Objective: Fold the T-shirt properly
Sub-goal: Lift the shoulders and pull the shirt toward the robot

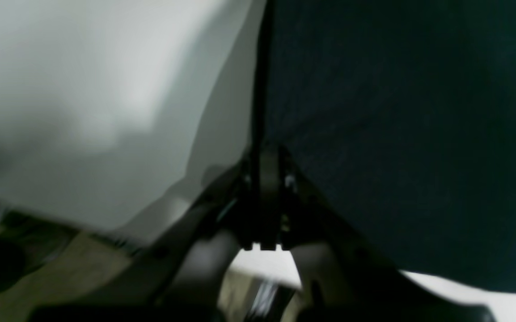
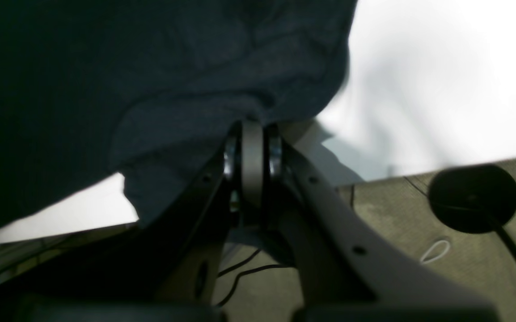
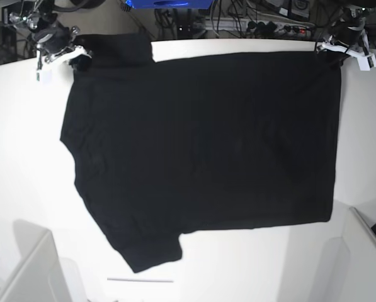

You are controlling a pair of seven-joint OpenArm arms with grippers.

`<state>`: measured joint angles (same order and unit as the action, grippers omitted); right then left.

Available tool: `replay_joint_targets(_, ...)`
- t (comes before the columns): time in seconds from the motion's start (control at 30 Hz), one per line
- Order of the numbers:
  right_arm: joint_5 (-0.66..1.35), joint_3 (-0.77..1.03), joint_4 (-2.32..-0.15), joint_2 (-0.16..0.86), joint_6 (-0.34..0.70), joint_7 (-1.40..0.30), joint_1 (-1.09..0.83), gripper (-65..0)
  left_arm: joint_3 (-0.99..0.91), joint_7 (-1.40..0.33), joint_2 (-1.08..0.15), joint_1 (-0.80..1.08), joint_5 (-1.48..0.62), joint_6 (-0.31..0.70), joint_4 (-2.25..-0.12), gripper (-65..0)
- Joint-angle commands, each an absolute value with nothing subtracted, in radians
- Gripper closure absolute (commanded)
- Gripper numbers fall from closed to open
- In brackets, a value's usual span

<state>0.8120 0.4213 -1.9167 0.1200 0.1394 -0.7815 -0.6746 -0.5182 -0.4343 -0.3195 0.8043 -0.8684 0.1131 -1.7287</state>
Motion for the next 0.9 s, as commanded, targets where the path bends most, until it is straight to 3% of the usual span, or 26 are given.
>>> replay_joint_targets(0.0,0.826,0.426,-1.949,0.120,0.145,-0.768,-0.693,0.0,-0.527,-0.409,-0.338,0.825,-0.874,0.116,-1.742,0.0)
replay_joint_targets(0.3,0.828,0.420,-1.991,0.120,0.145,-0.769,-0.685,0.0,-0.527,-0.415,-0.338,0.837,-0.874,0.116,-1.802,0.0)
replay_joint_targets(0.43,0.828,0.418,-1.991,0.124,0.145,-0.773,-0.644,0.0,-0.538,-0.533,-0.338,0.814,-0.874,0.116,-1.859,0.0)
replay_joint_targets(0.87,0.822,0.421,-1.986,0.125,0.145,-0.966,-0.427,0.0,-0.541,-0.653,-0.334,0.665,-0.875,0.111,-1.923,0.0)
